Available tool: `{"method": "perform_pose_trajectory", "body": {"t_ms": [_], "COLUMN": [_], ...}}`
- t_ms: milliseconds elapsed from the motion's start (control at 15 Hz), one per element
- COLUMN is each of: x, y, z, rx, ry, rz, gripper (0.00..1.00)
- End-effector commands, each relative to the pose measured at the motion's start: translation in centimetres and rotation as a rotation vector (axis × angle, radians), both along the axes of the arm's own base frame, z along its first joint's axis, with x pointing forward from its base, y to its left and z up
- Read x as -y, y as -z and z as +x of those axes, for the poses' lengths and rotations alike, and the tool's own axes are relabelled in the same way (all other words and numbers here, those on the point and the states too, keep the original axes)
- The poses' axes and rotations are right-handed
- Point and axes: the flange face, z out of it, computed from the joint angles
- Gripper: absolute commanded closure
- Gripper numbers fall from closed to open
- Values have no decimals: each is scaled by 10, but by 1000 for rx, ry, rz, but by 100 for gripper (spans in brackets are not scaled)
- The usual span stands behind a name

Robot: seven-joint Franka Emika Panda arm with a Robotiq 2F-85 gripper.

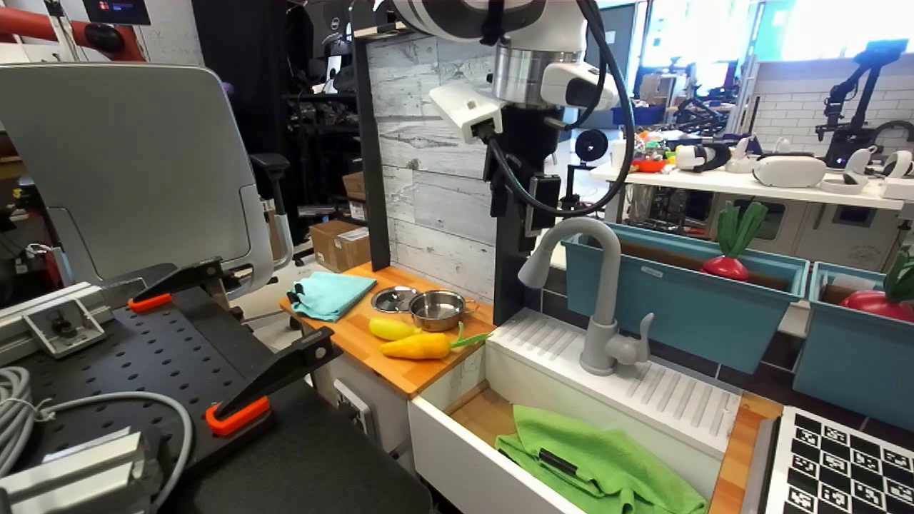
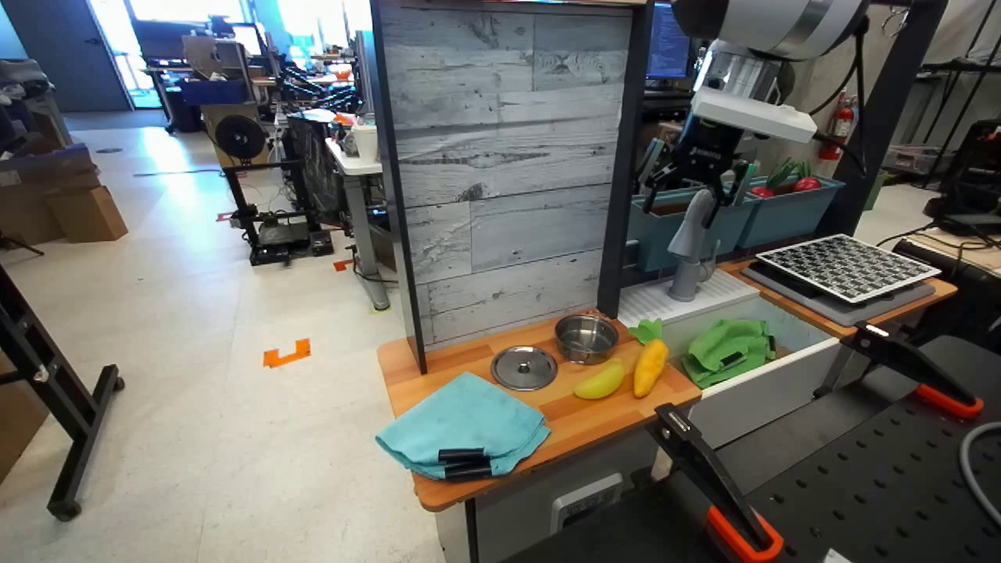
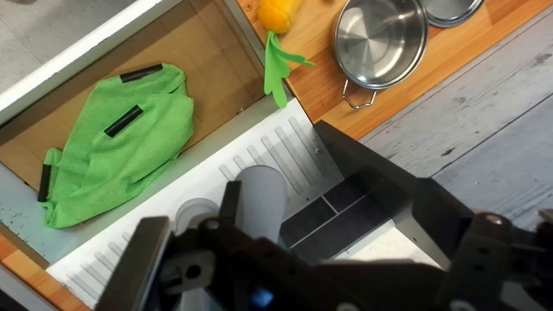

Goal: Turn the faucet to the left

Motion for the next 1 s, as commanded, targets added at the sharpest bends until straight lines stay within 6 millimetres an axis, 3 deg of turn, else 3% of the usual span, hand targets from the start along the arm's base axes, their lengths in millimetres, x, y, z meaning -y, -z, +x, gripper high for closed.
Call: {"method": "perform_pose_trajectory", "body": {"t_ms": [0, 267, 533, 600, 733, 933], "x": [-7, -22, -53, -41, -54, -55], "y": [-12, -27, -58, -36, -51, -55], "z": [-36, -66, -93, -71, -82, -88], "rx": [35, 67, 89, 65, 72, 71], "ry": [-55, -108, -203, -157, -188, -191], "rz": [-50, -100, -131, -102, -111, -113], "gripper": [0, 0, 0, 0, 0, 0]}}
